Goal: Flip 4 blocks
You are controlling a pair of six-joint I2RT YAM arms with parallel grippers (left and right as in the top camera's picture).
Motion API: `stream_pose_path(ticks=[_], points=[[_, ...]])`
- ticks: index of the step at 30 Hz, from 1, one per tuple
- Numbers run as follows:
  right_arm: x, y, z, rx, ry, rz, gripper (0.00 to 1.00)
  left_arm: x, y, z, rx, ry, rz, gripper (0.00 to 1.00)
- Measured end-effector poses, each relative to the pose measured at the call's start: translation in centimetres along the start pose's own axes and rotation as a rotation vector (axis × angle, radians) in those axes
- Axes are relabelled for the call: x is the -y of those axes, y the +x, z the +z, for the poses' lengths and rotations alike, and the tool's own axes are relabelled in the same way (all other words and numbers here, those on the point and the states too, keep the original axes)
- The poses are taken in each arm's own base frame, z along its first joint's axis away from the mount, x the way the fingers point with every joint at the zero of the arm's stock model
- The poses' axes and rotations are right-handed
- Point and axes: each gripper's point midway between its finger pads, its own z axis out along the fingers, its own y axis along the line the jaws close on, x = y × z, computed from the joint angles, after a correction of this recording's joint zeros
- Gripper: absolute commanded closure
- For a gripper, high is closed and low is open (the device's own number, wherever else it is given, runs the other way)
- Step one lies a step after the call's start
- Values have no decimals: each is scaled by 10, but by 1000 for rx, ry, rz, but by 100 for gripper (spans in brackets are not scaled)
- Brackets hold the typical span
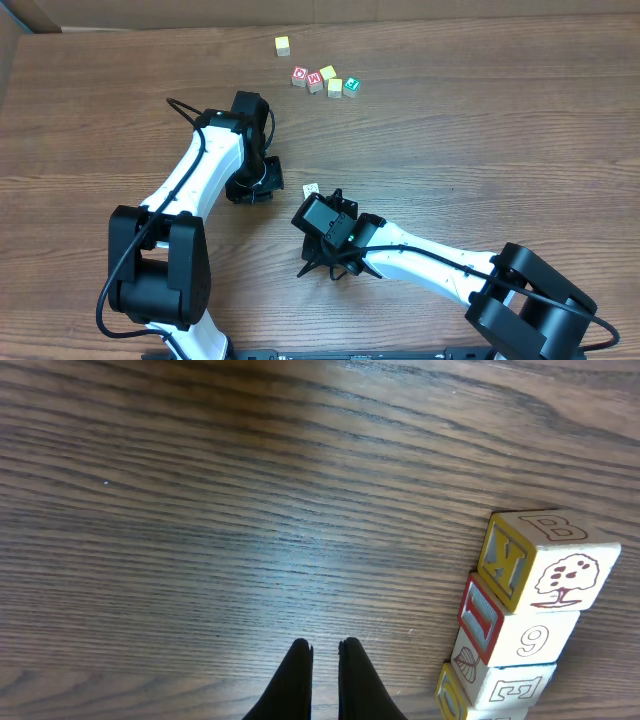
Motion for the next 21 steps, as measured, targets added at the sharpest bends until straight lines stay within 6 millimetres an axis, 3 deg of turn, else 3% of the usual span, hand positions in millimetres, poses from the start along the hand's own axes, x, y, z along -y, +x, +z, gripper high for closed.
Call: stream_pose_path(ticks=[21], points=[[-10, -5, 0, 24, -40, 0, 96, 1, -2, 0, 10, 4, 1, 96]])
